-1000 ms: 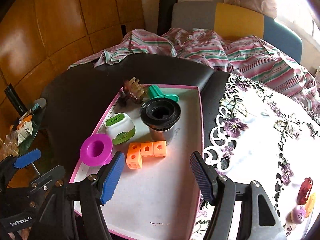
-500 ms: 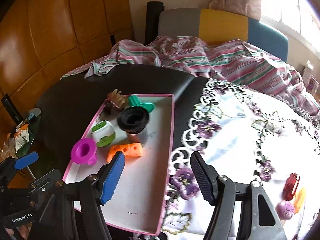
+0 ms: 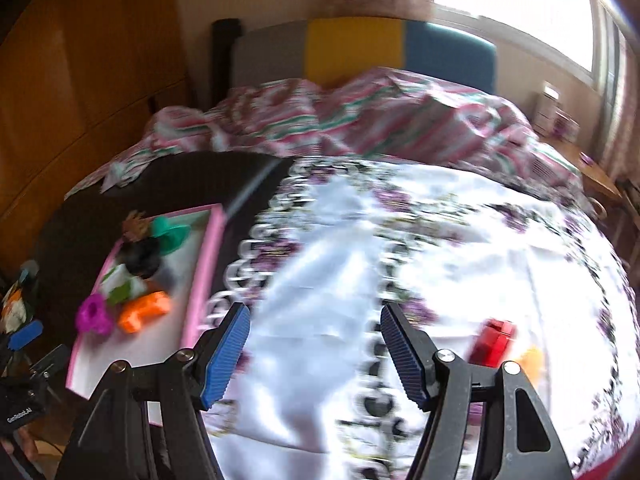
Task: Organize rigid objects
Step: 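Move both tools from the tray back over the remaining toys, then lower the left tool onto the lavender egg-shaped toy, then close the left tool on the lavender egg toy and lift it, then lower the right tool onto the red puzzle piece and close it, then carry the lavender egg into the tray and open left tool while right tool holds puzzle piece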
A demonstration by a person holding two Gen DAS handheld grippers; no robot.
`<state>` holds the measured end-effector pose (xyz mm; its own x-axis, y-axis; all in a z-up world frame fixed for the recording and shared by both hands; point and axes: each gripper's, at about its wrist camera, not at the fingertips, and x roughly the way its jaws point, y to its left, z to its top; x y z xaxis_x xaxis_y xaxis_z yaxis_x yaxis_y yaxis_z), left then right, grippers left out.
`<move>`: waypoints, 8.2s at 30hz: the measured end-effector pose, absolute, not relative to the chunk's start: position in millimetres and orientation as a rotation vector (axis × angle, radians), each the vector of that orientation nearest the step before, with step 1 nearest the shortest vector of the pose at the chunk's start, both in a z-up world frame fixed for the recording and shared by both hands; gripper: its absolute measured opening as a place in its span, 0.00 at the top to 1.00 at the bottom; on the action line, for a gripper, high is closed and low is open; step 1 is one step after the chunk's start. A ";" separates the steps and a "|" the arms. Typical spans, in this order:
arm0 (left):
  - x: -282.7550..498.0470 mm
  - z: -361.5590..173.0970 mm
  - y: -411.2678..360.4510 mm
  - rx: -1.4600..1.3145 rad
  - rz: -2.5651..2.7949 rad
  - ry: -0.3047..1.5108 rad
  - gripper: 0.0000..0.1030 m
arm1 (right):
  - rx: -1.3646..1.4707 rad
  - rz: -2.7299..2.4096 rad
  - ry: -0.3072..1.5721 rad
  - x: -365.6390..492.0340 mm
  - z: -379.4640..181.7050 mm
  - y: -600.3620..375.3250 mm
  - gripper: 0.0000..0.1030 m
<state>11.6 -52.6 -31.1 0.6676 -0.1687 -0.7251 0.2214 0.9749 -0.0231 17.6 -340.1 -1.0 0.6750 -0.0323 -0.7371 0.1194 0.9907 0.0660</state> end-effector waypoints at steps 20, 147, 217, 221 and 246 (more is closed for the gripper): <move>18.5 -29.2 -146.3 0.189 -0.415 0.812 0.21 | 0.765 -0.418 0.598 -71.4 -27.4 -532.9 0.32; 23.2 -83.4 -350.9 0.335 -0.974 0.970 0.58 | 0.878 -0.308 0.714 -52.3 -46.7 -539.9 0.45; 28.2 -34.6 -99.8 0.020 -0.440 0.890 0.57 | 0.239 -0.353 1.141 79.6 -116.0 -479.2 0.66; 27.7 -36.8 -93.6 0.016 -0.428 0.894 0.57 | 0.231 -0.354 1.139 79.2 -115.6 -478.4 0.66; 61.0 -55.7 -88.3 -0.182 -0.517 0.986 0.57 | 0.207 -0.347 1.148 80.5 -115.5 -475.7 0.66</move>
